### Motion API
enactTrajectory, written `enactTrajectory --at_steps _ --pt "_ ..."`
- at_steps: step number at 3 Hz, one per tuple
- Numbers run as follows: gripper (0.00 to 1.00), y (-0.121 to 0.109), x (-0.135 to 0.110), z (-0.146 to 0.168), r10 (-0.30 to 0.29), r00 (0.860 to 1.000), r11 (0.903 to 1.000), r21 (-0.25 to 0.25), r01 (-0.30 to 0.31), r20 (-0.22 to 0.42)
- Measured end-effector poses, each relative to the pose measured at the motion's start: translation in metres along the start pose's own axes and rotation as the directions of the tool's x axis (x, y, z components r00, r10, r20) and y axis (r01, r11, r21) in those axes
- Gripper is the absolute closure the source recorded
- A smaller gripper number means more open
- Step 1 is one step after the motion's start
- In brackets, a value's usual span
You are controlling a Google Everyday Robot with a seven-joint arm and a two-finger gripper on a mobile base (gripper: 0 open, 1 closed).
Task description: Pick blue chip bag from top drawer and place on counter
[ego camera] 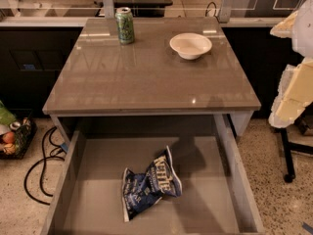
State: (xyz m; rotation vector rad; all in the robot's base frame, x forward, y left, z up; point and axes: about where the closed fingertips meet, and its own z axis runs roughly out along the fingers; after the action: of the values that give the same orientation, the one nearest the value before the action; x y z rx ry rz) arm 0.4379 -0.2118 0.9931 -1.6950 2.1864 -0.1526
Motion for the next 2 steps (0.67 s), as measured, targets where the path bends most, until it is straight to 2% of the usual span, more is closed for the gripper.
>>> enactTrajectory --at_steps 1,2 --pt "0.00 0.000 -0.001 -0.001 -0.002 1.000 0.9999 0.013 0.002 0.001" --pt "0.00 0.009 0.000 0.015 -0.008 1.000 0.9997 0.021 0.007 0.027"
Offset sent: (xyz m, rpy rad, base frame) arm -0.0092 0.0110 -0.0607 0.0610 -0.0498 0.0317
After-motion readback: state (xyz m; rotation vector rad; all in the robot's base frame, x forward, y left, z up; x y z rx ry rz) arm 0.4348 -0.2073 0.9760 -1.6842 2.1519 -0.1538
